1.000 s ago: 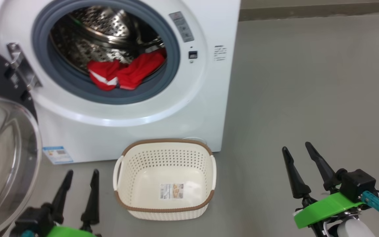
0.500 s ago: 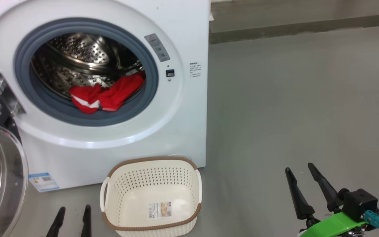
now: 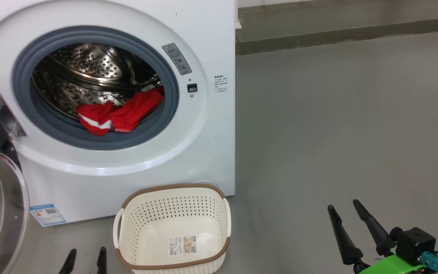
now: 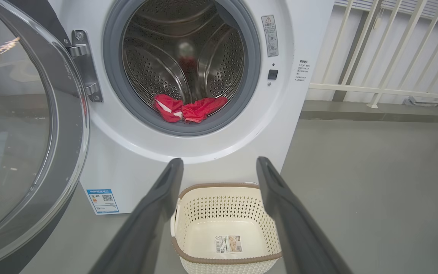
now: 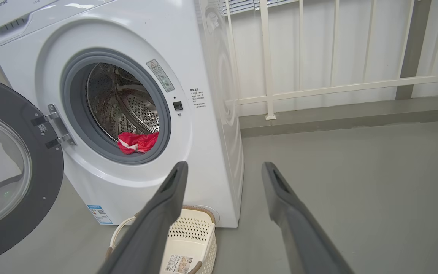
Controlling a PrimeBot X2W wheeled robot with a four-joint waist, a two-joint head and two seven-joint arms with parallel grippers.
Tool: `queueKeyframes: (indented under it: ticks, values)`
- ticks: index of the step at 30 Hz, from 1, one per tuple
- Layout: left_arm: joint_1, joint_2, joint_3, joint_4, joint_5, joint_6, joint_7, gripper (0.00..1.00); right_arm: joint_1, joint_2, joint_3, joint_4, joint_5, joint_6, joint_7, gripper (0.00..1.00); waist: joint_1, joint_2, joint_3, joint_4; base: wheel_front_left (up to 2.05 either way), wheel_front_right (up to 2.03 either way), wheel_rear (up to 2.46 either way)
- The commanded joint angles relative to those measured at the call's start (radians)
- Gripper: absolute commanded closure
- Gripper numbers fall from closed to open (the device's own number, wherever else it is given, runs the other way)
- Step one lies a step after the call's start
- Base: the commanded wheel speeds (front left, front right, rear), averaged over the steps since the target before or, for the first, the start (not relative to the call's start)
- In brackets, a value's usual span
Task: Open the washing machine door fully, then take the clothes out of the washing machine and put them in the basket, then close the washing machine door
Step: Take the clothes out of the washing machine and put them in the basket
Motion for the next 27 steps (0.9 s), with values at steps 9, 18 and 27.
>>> queueKeyframes:
  ticks: [9, 18, 27]
  values:
    - [-0.01, -0.014, 0.057, -0.022, 0.005, -0.005, -0.012, 0.0, -0.029, -0.008, 0.026, -0.028, 0.005, 0.003, -0.006, 0.0, 0.0, 0.0, 0.007, 0.0, 0.0, 0.0, 0.0]
    - [-0.008, -0.023, 0.048, -0.062, -0.024, -0.009, -0.012, 0.0, -0.028, -0.011, 0.017, -0.015, 0.003, 0.003, -0.006, 0.0, 0.0, 0.0, 0.012, 0.004, 0.0, 0.0, 0.0]
    - [-0.005, -0.024, 0.049, -0.059, -0.02, -0.007, -0.012, 0.0, -0.032, -0.004, 0.013, -0.01, 0.013, 0.003, -0.006, 0.0, 0.0, 0.0, 0.012, 0.007, 0.0, -0.01, 0.01]
